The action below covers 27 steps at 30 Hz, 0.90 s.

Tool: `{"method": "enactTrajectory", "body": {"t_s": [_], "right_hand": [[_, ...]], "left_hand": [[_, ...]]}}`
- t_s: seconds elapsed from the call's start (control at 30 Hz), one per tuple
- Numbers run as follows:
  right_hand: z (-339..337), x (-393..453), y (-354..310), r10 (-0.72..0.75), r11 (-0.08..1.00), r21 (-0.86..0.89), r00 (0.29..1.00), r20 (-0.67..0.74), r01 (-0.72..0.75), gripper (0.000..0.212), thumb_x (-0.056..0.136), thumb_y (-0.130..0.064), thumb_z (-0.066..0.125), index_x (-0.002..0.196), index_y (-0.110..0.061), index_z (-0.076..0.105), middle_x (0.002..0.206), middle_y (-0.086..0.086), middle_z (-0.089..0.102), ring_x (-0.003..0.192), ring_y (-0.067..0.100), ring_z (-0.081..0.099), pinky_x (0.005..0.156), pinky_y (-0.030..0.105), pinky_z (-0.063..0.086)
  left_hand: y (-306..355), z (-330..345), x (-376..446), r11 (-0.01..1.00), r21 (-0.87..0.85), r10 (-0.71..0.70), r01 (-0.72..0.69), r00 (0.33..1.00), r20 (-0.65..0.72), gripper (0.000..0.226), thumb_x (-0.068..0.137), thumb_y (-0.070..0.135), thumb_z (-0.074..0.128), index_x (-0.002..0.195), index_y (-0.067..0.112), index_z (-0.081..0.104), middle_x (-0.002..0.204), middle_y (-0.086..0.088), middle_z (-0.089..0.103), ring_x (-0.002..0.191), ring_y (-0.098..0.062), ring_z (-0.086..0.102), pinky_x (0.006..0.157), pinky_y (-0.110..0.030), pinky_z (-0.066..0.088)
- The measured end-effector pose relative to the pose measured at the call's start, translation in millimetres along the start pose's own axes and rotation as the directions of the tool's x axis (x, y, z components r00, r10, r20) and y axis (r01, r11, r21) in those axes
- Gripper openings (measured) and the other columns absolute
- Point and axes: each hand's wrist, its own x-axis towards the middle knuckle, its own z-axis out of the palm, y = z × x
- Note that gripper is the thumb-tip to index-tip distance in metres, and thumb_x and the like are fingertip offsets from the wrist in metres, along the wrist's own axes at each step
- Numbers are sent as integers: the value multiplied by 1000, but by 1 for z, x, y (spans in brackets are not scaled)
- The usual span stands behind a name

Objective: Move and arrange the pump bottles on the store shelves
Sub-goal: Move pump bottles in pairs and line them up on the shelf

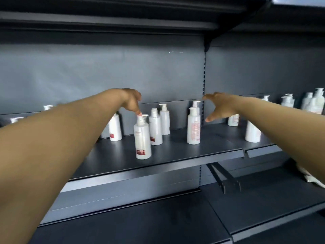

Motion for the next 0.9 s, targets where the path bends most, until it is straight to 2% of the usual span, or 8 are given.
{"method": "enactTrajectory", "body": {"t_s": [0.2,0.33,0.43,0.77,0.9], "right_hand": [[-9,-13,132,16,999,-34,1000,3,-15,86,75,-39,76,145,-24,29,137,8,43,122,32,48,101,42,42],[-9,-28,212,21,998,-53,999,29,-20,81,77,-36,75,144,-22,32,134,8,46,120,30,49,96,37,43],[-8,-39,262,35,998,-46,999,34,-34,80,76,-35,75,143,-23,33,137,7,45,122,30,48,98,38,42],[13,-53,391,162,986,-37,986,39,-161,85,76,-37,75,146,-22,28,150,6,34,133,28,39,104,36,36],[16,-38,428,203,979,-19,979,33,-202,84,77,-37,74,146,-23,28,144,8,40,127,28,44,93,31,37]], "left_hand": [[129,-6,26,998,-55,29,-32,999,-39,69,88,34,63,145,13,31,150,-4,33,135,-26,36,106,-30,32],[211,-1,42,993,-97,60,-62,998,-24,69,87,34,63,145,14,32,150,-4,33,135,-25,36,107,-31,33],[264,0,51,992,-85,91,-92,996,-18,65,88,33,62,143,13,35,149,-5,35,134,-25,38,106,-31,33],[393,-6,106,970,-120,209,-211,977,-34,70,87,39,62,145,15,32,151,-4,32,137,-24,34,110,-33,33],[426,-7,134,968,-104,226,-227,974,-22,69,88,38,61,145,14,31,151,-5,33,136,-24,35,108,-32,32]]}}
